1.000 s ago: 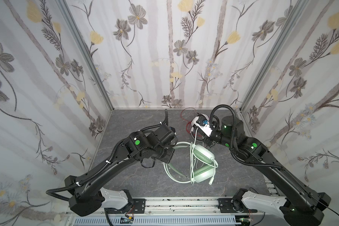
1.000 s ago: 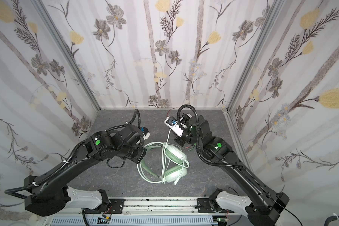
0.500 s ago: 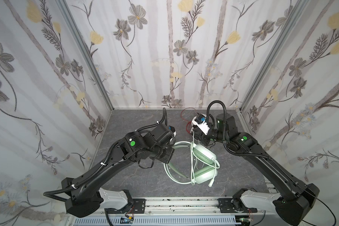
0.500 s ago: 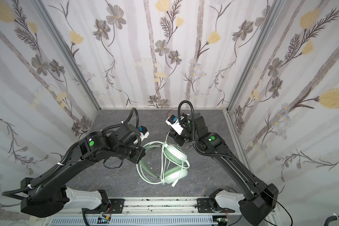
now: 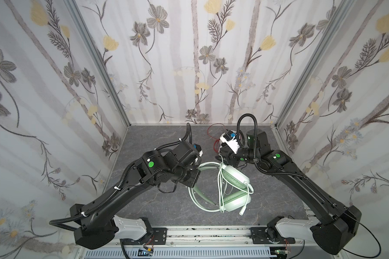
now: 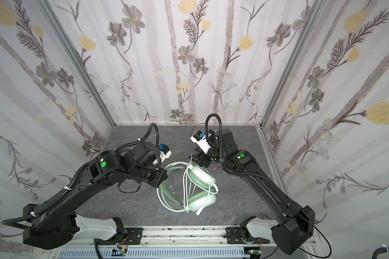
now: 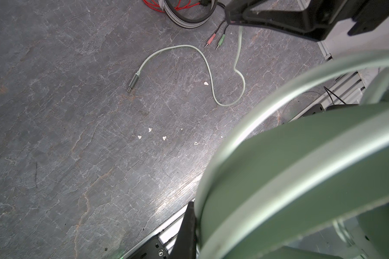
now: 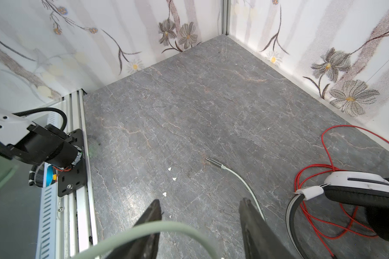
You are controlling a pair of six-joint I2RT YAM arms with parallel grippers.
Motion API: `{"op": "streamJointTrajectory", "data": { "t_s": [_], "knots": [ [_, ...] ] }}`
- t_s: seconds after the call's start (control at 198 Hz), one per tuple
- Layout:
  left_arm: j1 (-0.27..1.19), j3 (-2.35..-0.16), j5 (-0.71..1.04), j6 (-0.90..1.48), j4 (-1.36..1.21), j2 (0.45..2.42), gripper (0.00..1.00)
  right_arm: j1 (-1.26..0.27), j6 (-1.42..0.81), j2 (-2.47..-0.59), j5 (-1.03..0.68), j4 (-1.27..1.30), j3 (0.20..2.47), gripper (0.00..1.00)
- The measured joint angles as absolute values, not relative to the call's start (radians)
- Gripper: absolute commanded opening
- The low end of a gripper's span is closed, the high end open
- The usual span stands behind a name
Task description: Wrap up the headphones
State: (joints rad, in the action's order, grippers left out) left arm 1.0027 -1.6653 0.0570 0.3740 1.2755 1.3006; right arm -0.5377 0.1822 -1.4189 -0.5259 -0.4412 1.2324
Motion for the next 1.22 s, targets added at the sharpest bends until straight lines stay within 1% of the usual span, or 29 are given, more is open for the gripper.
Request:
{"op": "streamJointTrajectory", "data": {
  "t_s": [0.232,0.343,0.404,0.464,0.494,0.752,0.868,0.994,1.1,1.216],
  "knots": [
    [1.003,-1.665,0.057,0.377,1.275,1.303,0.00,-0.530,0.112,-1.429,-0.563,-0.365,1.253,0.58],
    [1.003,-1.665,0.056,0.378,1.276,1.301,0.00,-0.530,0.097,-1.436,-0.570,-0.355,1.240,0.56],
    [1.003,-1.668,0.056,0.378,1.279,1.301,0.00,-0.529,0.093,-1.431,-0.572,-0.344,1.217,0.52],
    [1.004,-1.676,0.053,0.378,1.288,1.301,0.00,-0.524,0.085,-1.423,-0.572,-0.340,1.187,0.44],
    [1.004,-1.684,0.050,0.377,1.296,1.301,0.00,-0.521,0.080,-1.419,-0.572,-0.338,1.171,0.42],
    [1.004,-1.839,-0.007,0.371,1.414,1.350,0.00,-0.469,0.022,-1.386,-0.555,-0.299,1.006,0.34],
    [1.004,-1.935,-0.052,0.371,1.500,1.404,0.00,-0.456,-0.003,-1.373,-0.543,-0.280,0.933,0.18],
    [1.004,-2.003,-0.093,0.371,1.577,1.440,0.00,-0.442,-0.030,-1.364,-0.537,-0.245,0.877,0.06],
    [1.004,-2.020,-0.102,0.371,1.598,1.443,0.00,-0.433,-0.052,-1.357,-0.536,-0.215,0.844,0.01],
    [1.004,-2.022,-0.101,0.377,1.598,1.440,0.00,-0.424,-0.072,-1.345,-0.535,-0.186,0.822,0.04]
  ]
}}
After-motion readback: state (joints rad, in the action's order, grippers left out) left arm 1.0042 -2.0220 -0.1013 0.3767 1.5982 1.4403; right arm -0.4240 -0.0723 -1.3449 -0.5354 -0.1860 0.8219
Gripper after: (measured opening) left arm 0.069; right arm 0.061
